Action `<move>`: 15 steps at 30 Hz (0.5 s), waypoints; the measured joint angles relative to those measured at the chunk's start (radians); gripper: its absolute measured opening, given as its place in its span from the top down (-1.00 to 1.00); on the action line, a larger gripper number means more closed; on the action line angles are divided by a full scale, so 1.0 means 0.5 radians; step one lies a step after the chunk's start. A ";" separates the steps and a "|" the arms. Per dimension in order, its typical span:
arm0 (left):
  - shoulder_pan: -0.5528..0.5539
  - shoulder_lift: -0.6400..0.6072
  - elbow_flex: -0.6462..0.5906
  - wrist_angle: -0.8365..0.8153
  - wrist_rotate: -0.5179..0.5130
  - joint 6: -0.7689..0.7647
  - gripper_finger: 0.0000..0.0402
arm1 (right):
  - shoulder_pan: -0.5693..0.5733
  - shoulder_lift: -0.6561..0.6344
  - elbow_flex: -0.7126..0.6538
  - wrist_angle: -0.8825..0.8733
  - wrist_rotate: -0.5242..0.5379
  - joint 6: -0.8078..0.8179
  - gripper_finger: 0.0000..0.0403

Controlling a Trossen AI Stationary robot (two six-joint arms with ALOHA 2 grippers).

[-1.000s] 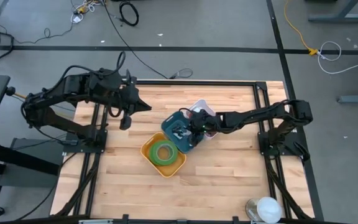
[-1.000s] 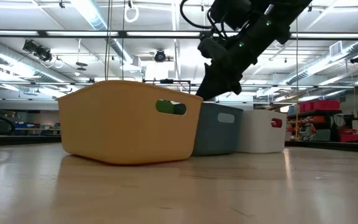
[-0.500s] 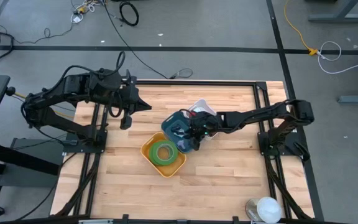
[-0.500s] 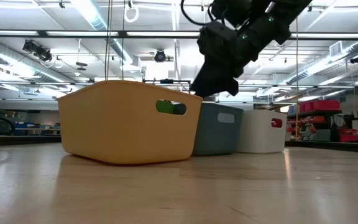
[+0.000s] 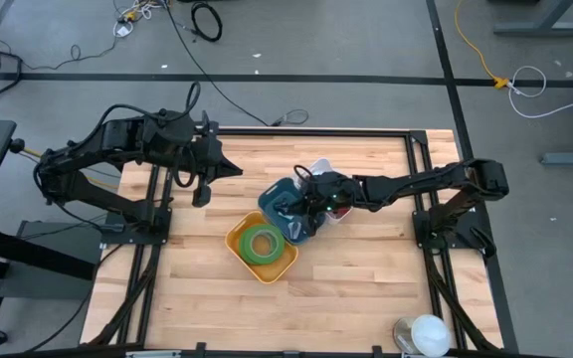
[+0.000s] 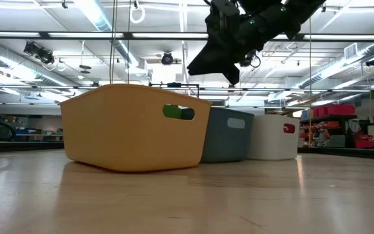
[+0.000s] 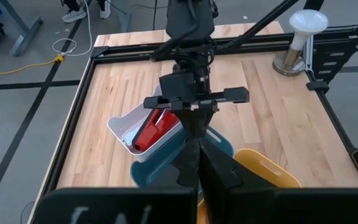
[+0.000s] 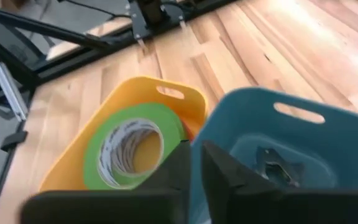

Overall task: Pick and place Stapler, Stapler remover, tape
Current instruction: Return to Home Position

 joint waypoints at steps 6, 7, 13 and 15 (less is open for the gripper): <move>0.000 0.000 0.000 0.000 0.000 0.001 0.95 | 0.009 0.000 0.000 0.055 -0.006 0.008 0.98; 0.000 0.000 0.000 0.001 0.001 0.001 0.95 | 0.009 0.000 0.000 0.068 -0.006 0.014 0.97; 0.000 0.000 0.000 0.000 0.001 0.000 0.95 | 0.009 0.000 0.000 0.125 -0.011 0.014 0.98; 0.000 0.000 0.000 0.001 0.001 0.001 0.95 | 0.009 0.000 0.000 0.131 -0.010 0.010 0.99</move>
